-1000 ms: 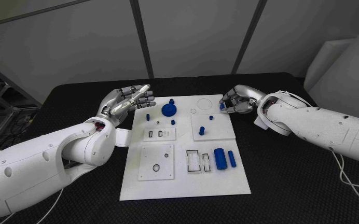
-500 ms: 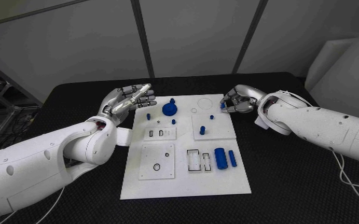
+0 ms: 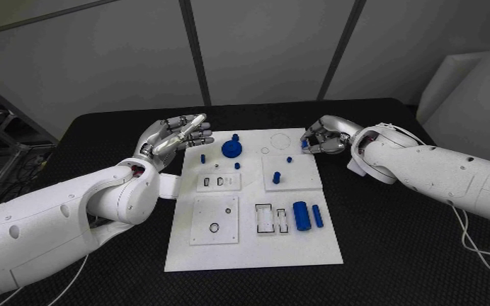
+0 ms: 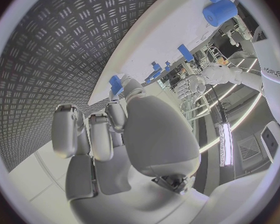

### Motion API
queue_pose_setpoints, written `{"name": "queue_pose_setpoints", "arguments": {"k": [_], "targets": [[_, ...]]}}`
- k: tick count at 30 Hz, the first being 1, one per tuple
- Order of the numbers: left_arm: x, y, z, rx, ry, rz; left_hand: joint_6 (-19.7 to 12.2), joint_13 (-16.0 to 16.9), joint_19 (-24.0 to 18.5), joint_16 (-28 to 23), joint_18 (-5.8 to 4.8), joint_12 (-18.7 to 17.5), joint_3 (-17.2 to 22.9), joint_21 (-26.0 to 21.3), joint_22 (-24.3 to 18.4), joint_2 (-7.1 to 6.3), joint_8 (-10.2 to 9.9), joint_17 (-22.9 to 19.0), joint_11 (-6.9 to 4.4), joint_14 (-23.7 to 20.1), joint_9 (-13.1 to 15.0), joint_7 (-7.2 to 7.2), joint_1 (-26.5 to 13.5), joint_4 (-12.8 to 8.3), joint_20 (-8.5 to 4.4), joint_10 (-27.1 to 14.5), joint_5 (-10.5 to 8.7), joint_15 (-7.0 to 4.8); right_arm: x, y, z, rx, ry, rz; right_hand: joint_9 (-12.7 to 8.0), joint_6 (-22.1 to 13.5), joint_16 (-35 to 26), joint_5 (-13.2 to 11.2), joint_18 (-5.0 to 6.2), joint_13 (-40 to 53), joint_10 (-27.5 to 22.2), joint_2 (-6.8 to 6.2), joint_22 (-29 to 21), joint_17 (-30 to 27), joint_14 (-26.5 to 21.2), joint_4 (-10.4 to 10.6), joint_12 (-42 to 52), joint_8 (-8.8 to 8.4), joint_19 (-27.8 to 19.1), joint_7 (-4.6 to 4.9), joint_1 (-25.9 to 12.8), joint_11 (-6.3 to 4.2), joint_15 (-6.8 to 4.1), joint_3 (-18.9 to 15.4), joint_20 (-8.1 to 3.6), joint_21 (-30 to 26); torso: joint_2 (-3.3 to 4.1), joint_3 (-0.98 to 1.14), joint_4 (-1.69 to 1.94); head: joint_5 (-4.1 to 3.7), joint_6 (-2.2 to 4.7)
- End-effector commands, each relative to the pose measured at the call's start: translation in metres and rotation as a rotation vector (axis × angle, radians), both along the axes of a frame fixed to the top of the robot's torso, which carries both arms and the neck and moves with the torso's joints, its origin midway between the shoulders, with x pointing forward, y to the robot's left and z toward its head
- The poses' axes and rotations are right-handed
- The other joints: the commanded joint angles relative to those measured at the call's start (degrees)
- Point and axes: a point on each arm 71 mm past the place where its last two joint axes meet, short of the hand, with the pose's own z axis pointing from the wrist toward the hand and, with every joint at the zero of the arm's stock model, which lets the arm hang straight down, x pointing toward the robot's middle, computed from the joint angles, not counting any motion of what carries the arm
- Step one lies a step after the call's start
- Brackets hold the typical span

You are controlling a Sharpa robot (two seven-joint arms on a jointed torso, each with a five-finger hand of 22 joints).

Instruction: Assemble the parts on the task board

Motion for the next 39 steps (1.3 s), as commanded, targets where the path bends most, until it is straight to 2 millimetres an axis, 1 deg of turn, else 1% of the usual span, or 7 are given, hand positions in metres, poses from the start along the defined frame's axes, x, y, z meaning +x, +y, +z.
{"name": "queue_pose_setpoints", "arguments": {"k": [1,6,15,19,30,34,39], "targets": [[0.000,-0.001,0.002,-0.003,-0.012,-0.014,0.3,0.0,0.0,-0.2,-1.13,-0.4,-0.1,-0.3,-0.1,0.01,-0.2,0.1,0.19,0.0,0.0,3.83,0.7,-0.1,0.24,0.0,0.02,-0.05,0.001,0.001,0.001,-0.005,-0.004,-0.001,0.0,0.3,0.1,-0.4,-0.13,0.0,0.4,0.61,2.2,9.8,4.8,0.0,0.1,0.19,0.3,0.05,-0.1,0.12,-0.40,0.4,-0.09,0.2,0.02,0.00,-0.01,-0.04,0.00],[0.000,-0.002,0.002,-0.003,-0.011,-0.014,0.3,0.0,0.0,-0.2,-1.13,-0.4,-0.1,-0.3,-0.1,0.01,-0.2,0.1,0.19,0.0,0.0,3.83,0.7,-0.1,0.24,0.0,0.02,-0.05,0.001,0.001,0.001,-0.005,-0.006,-0.003,0.0,0.6,0.1,-0.5,-0.17,0.2,0.6,0.78,2.4,9.9,4.8,0.0,0.2,0.29,0.4,0.01,-0.1,0.09,-0.42,0.6,-0.12,0.3,-0.01,0.02,-0.02,-0.04,-0.03],[0.000,-0.001,0.002,-0.003,-0.011,-0.014,0.3,0.0,0.0,-0.2,-1.13,-0.4,-0.1,-0.3,-0.1,0.01,-0.2,0.1,0.19,0.0,0.0,3.83,0.7,-0.1,0.24,0.0,0.02,-0.05,0.001,0.001,0.002,-0.012,-0.033,-0.024,0.2,2.6,0.2,-0.8,-0.33,0.6,1.0,1.84,3.1,10.1,4.9,-0.3,0.6,1.46,1.0,-0.77,0.5,-0.55,-0.90,1.7,-0.47,0.7,-0.01,0.01,0.00,-0.17,-0.11],[0.001,0.000,0.001,-0.001,-0.011,-0.010,0.2,0.0,0.1,-0.3,-1.13,-0.4,-0.1,-0.3,-0.1,0.07,-0.3,0.1,0.21,0.1,0.0,3.85,0.8,-0.2,0.24,0.0,0.02,-0.05,0.000,0.002,0.005,-0.023,-0.069,-0.027,0.2,3.3,0.4,-3.4,-0.47,0.8,1.2,2.58,3.8,10.5,5.0,-0.7,0.7,1.85,1.5,-1.13,1.2,-0.90,-1.24,3.0,-0.82,1.1,0.00,0.11,-0.07,-0.08,-0.17],[0.001,0.002,0.001,0.001,-0.011,-0.005,0.2,0.0,0.1,-0.3,-1.13,-0.4,-0.1,-0.3,-0.1,0.07,-0.3,0.1,0.21,0.1,0.0,3.85,0.8,-0.2,0.24,0.0,0.02,-0.05,-0.009,0.009,0.013,-0.008,-0.118,-0.026,0.2,3.6,0.6,-3.6,-0.57,1.0,1.4,2.78,4.2,10.8,5.0,-1.0,0.9,2.04,1.8,-1.27,1.4,-1.03,-1.35,3.7,-0.95,1.3,-0.13,-0.02,-0.14,-0.37,-0.09],[0.001,0.003,0.001,0.002,-0.011,-0.004,0.2,0.0,0.1,-0.3,-1.13,-0.4,-0.1,-0.3,-0.1,0.07,-0.3,0.1,0.21,0.1,0.0,3.85,0.8,-0.2,0.24,0.0,0.02,-0.05,-0.017,0.017,0.018,0.007,-0.123,-0.019,0.2,3.6,0.6,-3.6,-0.61,1.0,1.4,2.77,4.4,10.9,5.1,-1.0,0.8,2.05,1.9,-1.29,1.5,-1.05,-1.36,3.8,-0.96,1.4,-0.25,-0.14,-0.23,-0.29,0.10],[0.004,0.006,-0.001,0.005,-0.011,0.004,0.1,0.0,0.1,-0.3,-1.13,-0.5,-0.1,-0.4,-0.1,0.10,-0.3,0.1,0.22,0.1,0.0,3.84,0.8,-0.2,0.24,0.0,0.02,-0.05,-0.030,0.043,0.026,0.043,-0.134,0.028,0.1,3.7,0.8,-3.8,-0.67,1.0,1.4,2.84,4.6,11.3,5.1,-1.5,0.8,2.14,2.1,-1.36,1.9,-1.13,-1.45,4.5,-1.06,1.5,-0.69,-0.22,-0.40,0.24,0.03]]}}
